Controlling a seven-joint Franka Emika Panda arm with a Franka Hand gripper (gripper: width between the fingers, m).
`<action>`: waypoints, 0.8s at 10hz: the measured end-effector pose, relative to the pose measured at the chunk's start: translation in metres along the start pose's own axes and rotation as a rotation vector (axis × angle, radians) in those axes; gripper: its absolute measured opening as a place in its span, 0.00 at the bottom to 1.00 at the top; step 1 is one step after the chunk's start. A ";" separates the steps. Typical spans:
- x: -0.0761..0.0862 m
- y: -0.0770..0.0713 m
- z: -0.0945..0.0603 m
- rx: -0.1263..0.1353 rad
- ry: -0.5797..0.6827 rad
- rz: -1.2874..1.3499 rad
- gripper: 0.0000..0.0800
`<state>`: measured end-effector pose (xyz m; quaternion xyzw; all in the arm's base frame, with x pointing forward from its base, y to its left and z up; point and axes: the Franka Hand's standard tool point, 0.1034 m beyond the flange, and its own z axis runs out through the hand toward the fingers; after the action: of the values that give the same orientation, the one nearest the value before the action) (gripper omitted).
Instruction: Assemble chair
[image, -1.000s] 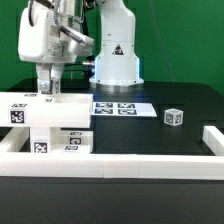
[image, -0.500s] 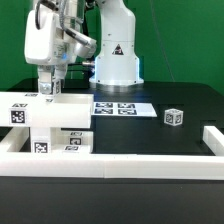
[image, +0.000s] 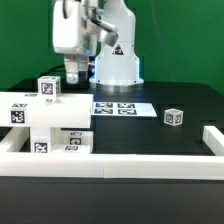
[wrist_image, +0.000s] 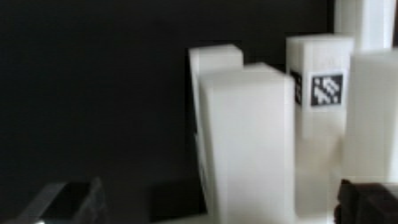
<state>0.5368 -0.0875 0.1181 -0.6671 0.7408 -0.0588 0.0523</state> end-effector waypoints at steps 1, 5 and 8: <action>0.001 0.000 0.001 -0.002 0.003 -0.014 0.81; -0.016 0.009 0.008 0.000 0.015 -0.015 0.81; -0.042 0.019 0.013 -0.015 0.009 -0.016 0.81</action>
Offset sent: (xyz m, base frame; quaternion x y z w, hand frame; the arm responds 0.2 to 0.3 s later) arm 0.0000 0.0000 0.0000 0.0000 0.0000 0.0000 1.0000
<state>0.5243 -0.0440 0.1023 -0.6731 0.7361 -0.0566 0.0433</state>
